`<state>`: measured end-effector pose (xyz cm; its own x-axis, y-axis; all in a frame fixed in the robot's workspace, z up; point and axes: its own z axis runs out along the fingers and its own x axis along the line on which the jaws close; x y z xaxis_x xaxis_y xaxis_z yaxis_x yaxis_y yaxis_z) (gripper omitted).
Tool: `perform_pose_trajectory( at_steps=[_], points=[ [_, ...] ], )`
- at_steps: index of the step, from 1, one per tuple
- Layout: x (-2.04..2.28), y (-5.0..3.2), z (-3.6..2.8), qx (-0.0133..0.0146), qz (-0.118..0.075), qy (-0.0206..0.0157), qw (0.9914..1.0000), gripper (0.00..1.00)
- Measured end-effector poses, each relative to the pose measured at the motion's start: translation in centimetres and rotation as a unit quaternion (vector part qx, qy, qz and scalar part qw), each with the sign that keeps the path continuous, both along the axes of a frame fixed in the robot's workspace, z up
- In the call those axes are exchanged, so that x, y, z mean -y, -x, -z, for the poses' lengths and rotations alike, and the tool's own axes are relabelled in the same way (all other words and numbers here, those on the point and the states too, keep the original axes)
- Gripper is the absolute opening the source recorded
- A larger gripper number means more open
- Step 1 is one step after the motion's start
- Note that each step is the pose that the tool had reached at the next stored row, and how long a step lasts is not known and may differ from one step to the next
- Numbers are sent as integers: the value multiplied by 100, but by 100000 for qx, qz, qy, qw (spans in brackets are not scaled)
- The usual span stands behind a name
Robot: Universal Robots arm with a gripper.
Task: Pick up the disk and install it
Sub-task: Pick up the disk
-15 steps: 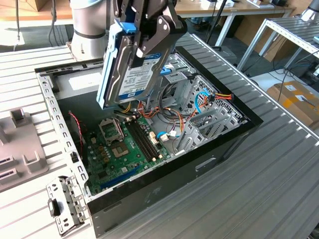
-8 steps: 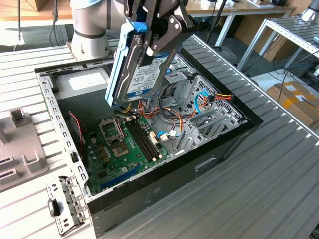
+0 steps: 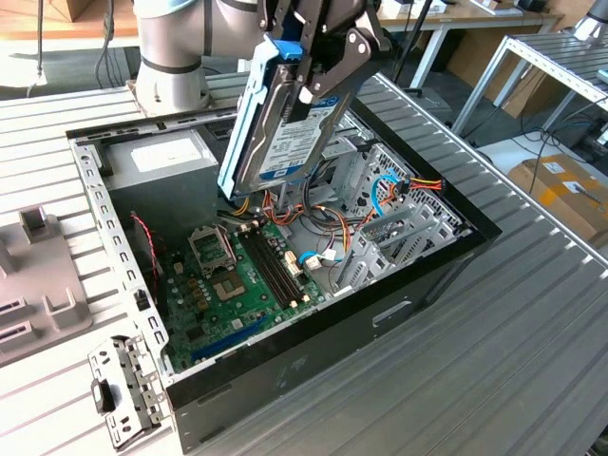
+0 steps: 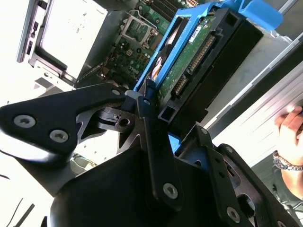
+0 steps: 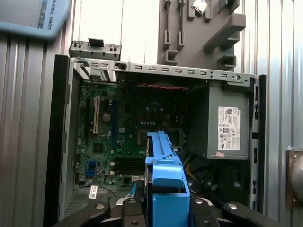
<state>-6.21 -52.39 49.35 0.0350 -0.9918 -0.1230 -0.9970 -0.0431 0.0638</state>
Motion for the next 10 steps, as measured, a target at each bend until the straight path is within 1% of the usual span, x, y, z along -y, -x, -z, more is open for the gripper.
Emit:
perform_pose_trajectory(
  at_steps=[6,8,10],
  points=[
    [3,-137,1,2,-4,-2,100000,36],
    [5,-212,2,4,1,-2,100000,36],
    [6,-256,2,1,3,3,100000,36]
  ],
)
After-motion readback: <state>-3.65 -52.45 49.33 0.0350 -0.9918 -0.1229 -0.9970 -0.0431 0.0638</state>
